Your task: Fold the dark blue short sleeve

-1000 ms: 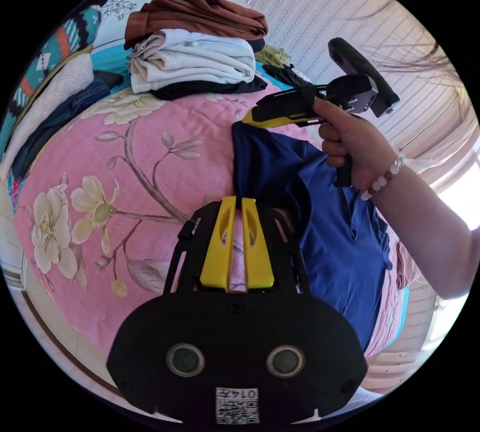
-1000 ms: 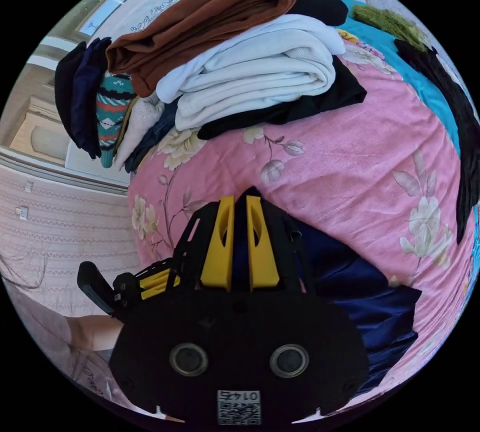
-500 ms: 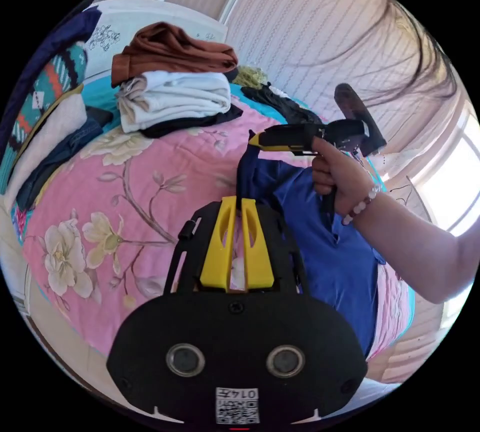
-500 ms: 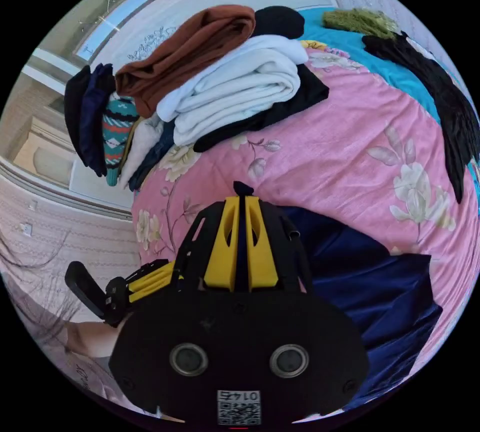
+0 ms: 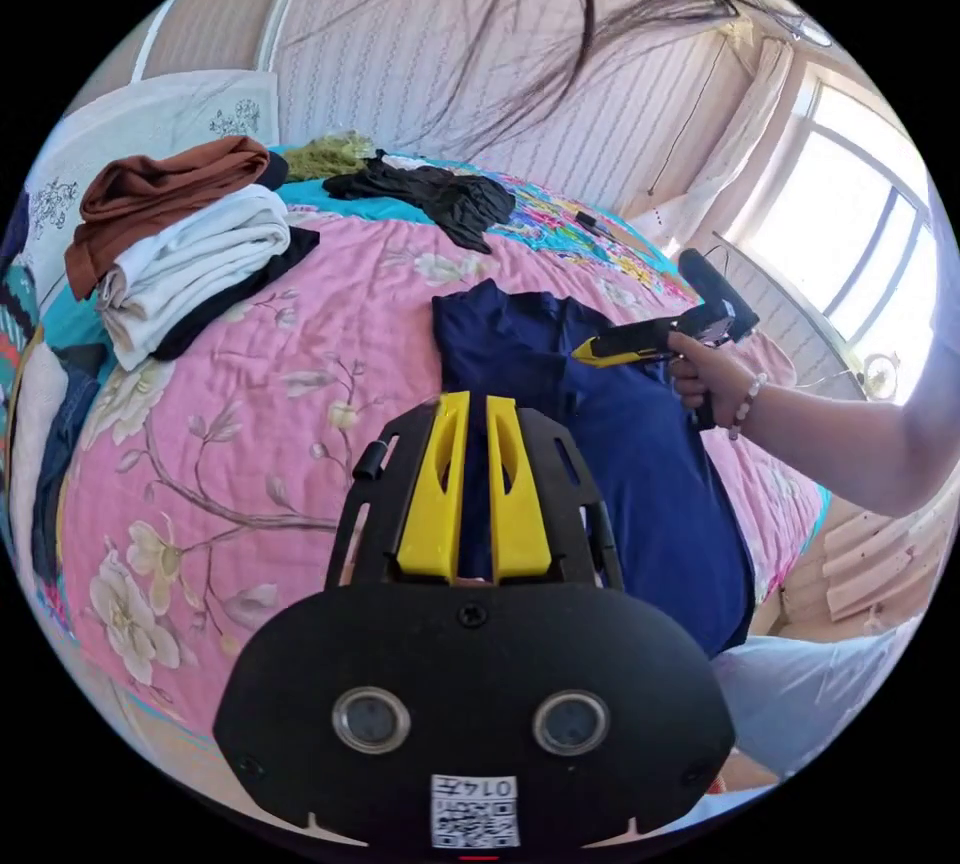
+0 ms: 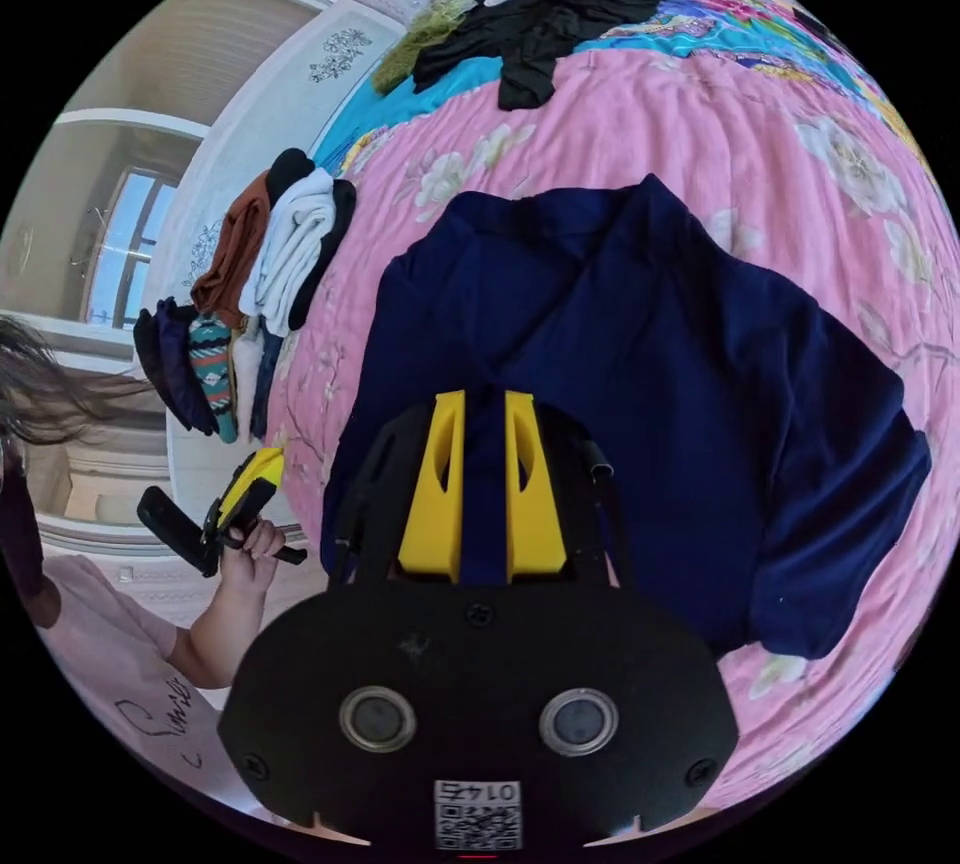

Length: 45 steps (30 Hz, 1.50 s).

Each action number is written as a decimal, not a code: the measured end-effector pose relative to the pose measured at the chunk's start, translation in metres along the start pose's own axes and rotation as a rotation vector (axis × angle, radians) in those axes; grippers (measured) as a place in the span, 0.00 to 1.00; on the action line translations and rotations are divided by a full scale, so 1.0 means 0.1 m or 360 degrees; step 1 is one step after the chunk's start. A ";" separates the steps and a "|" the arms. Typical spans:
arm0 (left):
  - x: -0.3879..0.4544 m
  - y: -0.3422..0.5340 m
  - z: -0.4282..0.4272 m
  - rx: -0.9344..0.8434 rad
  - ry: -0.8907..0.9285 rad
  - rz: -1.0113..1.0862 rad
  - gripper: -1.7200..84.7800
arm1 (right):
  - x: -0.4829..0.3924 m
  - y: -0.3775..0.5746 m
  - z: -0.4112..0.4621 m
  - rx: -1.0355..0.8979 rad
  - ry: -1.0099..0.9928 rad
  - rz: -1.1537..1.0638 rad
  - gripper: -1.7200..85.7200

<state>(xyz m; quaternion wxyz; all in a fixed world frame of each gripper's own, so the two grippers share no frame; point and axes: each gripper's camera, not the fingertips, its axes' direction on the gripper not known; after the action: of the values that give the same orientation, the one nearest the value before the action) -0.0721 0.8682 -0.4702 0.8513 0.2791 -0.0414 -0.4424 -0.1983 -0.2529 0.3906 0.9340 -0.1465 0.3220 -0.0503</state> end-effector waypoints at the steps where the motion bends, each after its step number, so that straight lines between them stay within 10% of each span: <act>1: 0.02 -0.04 0.12 -0.0055 -0.0012 0.0015 0.07 | -0.01 -0.01 0.00 0.0009 0.0016 -0.0045 0.10; 21: 0.07 -0.29 1.22 -0.0298 0.0006 -0.0240 0.05 | 0.04 -0.40 0.99 -0.0157 0.0085 -0.0551 0.06; 27: 0.16 -0.50 0.97 -0.0318 -0.0064 -0.0126 0.07 | 1.09 0.87 -0.11 0.0295 -0.0070 -0.0237 0.08; 36: 1.59 -1.59 2.06 -0.0349 0.0585 0.0392 0.06 | 3.20 3.61 -0.91 0.0746 -0.0003 0.0906 0.10; 45: 3.58 -2.19 3.45 -0.0575 0.0684 0.0957 0.09 | 3.86 4.34 -0.69 0.0787 -0.0255 0.0974 0.10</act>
<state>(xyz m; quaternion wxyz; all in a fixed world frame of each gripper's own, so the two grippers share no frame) -0.1247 0.3399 -0.3553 0.9673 0.1866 0.1359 -0.1056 0.0635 0.0708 -0.0206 0.9351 0.1819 0.2550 0.1658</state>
